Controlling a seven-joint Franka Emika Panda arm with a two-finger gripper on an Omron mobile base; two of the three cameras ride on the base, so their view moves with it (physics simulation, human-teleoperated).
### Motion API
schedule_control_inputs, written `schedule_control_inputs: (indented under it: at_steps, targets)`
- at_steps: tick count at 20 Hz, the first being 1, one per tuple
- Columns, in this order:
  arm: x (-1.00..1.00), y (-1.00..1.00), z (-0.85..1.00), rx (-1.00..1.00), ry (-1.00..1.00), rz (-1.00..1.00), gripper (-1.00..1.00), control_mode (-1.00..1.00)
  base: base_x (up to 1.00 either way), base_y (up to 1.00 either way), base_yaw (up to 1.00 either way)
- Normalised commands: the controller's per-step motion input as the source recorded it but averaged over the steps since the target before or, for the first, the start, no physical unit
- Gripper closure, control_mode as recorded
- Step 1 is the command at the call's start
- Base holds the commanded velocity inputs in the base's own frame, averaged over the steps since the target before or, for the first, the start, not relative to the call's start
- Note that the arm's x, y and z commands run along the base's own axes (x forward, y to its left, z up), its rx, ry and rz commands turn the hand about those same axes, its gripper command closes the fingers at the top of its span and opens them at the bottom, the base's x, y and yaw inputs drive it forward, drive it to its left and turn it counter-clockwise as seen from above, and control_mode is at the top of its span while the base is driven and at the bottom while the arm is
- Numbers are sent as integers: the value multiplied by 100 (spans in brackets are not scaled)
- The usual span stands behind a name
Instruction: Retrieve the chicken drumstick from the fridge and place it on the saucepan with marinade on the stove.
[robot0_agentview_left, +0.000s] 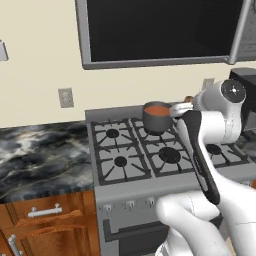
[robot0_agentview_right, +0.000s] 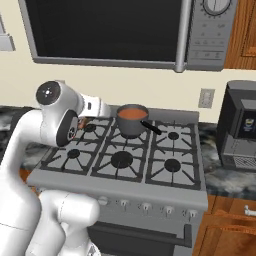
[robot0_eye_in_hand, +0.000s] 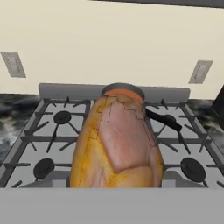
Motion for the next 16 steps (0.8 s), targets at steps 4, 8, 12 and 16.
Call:
schedule_control_inputs:
  at_steps: [4, 8, 12, 16]
  targets:
    - [42, 0, -36, 0, 0, 0, 100, -100, 0, 0, 0]
    - [36, 0, -35, -1, -6, 0, 100, -100, 0, 0, 0]
    - [36, 0, -22, 0, 0, 0, 100, -100, 0, 0, 0]
    - [38, 0, -1, 0, 5, 0, 100, -100, 0, 0, 0]
